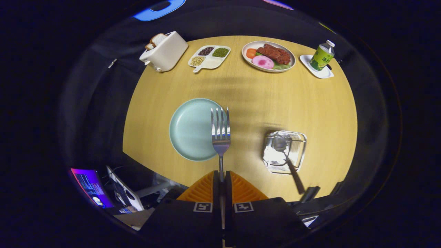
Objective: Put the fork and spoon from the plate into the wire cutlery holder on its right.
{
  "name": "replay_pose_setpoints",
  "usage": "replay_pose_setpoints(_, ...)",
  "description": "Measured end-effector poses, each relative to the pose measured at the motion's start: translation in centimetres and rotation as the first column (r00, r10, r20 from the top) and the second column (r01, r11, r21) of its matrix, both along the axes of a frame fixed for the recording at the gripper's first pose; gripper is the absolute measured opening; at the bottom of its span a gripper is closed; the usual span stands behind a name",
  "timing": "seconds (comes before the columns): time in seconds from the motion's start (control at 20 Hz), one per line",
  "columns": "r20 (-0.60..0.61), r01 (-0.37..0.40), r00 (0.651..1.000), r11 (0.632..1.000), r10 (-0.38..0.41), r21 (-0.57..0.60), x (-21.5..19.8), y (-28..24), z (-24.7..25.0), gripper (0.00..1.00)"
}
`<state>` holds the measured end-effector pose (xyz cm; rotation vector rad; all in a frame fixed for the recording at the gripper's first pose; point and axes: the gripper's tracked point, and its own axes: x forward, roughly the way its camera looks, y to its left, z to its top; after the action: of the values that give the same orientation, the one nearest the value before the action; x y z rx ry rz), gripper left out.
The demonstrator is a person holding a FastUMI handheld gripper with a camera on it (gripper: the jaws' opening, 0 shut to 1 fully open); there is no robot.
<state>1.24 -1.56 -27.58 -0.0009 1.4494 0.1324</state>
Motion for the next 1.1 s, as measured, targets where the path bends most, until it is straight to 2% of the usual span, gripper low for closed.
replay_pose_setpoints(0.15,-0.075,-0.078,0.995,0.991,0.07,-0.108,-0.8,-5.3,0.8,0.08)
replay_pose_setpoints(0.35,-0.235,-0.17,0.963,0.975,0.134,-0.141,-2.7,-9.2,0.2,0.08)
replay_pose_setpoints(0.5,-0.347,-0.213,0.925,0.967,0.154,-0.139,-3.3,-10.9,-1.2,0.08)
replay_pose_setpoints(0.7,-0.467,-0.229,0.87,0.968,0.154,-0.107,-3.6,-11.1,-2.6,0.08)
replay_pose_setpoints(1.1,-0.582,-0.198,0.807,0.974,0.096,-0.114,-1.9,-11.5,-4.3,0.1)
